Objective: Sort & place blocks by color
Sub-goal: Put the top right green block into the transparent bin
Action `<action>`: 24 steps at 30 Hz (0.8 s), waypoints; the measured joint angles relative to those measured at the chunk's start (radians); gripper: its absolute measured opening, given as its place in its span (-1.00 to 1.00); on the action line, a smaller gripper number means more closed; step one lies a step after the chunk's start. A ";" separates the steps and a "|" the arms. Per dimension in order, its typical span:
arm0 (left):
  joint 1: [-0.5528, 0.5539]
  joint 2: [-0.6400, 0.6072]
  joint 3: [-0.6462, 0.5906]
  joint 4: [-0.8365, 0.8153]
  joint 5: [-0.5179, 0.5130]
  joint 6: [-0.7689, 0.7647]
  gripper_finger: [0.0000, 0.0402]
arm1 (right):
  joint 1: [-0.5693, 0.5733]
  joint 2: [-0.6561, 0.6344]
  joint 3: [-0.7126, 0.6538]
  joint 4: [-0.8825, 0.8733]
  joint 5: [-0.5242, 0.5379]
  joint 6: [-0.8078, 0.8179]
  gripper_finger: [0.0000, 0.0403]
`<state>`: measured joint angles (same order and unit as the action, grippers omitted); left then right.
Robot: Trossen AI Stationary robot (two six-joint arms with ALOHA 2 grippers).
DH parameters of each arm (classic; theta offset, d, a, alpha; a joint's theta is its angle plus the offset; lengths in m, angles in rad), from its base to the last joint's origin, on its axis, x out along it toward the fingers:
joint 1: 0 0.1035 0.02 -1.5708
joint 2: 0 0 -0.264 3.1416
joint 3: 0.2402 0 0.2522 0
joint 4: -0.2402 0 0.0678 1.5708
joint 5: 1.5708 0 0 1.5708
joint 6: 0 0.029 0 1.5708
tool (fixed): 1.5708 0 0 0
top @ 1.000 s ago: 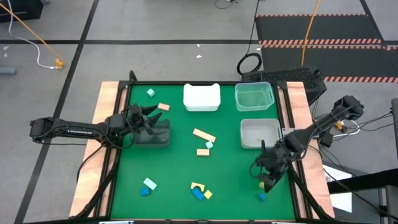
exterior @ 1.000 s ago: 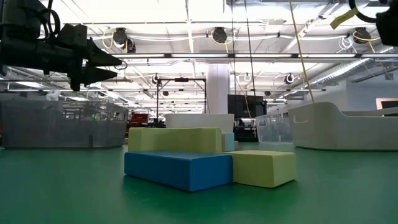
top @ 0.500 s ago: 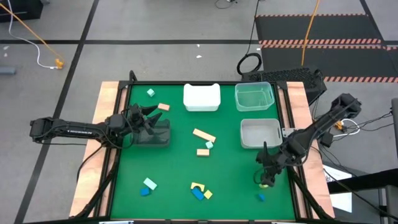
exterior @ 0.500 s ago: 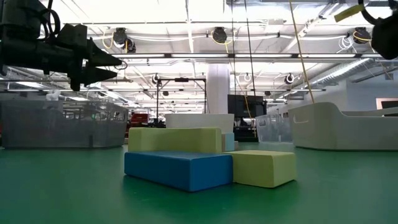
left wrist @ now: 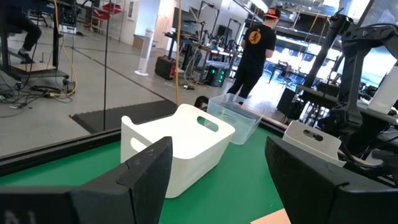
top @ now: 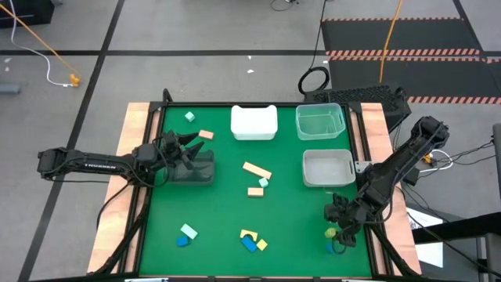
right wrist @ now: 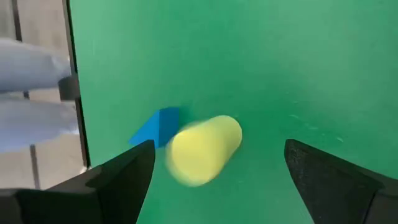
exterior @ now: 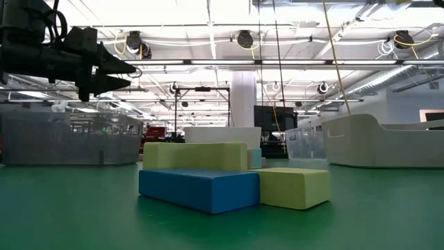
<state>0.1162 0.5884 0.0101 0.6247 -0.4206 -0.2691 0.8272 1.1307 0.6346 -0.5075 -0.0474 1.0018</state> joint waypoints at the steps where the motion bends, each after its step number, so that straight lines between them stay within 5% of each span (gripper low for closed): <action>1: 0.000 0.000 0.000 0.000 0.000 0.000 0.28 | 0.009 0.009 0.000 -0.002 0.008 -0.006 0.73; 14: 0.000 0.000 0.000 0.000 0.000 0.000 0.28 | 0.064 0.117 0.000 0.015 0.127 -0.057 0.61; 19: 0.000 0.000 0.000 0.000 0.000 0.000 0.28 | 0.074 0.141 0.000 0.040 0.126 -0.057 0.28; 24: 0.000 0.000 0.000 0.000 0.000 0.000 0.28 | 0.074 0.145 0.000 0.098 0.126 -0.048 -0.29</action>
<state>0.1162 0.5888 0.0102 0.6245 -0.4206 -0.2691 0.9009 1.2760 0.6346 -0.4099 0.0784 0.9539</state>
